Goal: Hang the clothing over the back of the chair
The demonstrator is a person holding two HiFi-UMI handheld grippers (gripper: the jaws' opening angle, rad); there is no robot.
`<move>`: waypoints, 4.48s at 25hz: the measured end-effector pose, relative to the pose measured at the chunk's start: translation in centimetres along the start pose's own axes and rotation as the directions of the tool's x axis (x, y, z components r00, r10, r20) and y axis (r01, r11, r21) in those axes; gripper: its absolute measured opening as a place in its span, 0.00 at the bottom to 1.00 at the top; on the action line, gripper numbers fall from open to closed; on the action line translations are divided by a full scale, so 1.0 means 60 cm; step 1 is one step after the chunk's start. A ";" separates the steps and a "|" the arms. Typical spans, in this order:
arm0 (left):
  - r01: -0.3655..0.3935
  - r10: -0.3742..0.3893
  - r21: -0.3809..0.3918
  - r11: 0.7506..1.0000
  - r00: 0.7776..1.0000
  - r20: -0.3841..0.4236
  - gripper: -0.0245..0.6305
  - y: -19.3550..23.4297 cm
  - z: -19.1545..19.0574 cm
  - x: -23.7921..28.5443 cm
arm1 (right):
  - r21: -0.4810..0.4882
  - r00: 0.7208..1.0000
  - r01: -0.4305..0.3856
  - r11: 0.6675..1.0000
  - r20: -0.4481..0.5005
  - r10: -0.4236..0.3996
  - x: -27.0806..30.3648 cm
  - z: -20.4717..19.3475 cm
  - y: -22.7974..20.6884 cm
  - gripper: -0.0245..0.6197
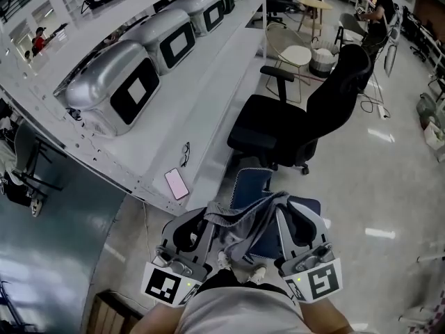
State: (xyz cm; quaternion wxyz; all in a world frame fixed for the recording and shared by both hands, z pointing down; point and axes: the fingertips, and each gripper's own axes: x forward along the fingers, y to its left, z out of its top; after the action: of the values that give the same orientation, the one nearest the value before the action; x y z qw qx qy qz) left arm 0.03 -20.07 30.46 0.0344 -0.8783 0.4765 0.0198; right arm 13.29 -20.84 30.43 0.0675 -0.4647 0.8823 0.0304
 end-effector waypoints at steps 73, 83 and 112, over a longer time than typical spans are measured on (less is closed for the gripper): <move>0.120 -0.243 -0.266 0.957 0.833 -0.497 0.37 0.156 -0.584 0.207 | -0.180 0.767 0.151 0.972 -0.599 -0.230 0.203 -0.529 -0.121 0.23; 0.045 -0.136 -0.216 0.975 0.893 -0.429 0.24 0.148 -0.525 0.180 | -0.188 0.801 0.162 0.969 -0.549 -0.240 0.164 -0.469 -0.093 0.18; -0.155 0.112 -0.111 0.982 0.940 -0.321 0.07 -0.016 -0.344 0.056 | -0.043 0.907 -0.020 0.999 -0.422 0.000 0.036 -0.367 0.023 0.10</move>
State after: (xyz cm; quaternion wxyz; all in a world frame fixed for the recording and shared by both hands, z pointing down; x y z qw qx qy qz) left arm 2.70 -24.00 50.86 -0.1024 -0.8362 0.5320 -0.0854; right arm 8.93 -24.40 51.90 -0.1358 -0.4571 0.8776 -0.0498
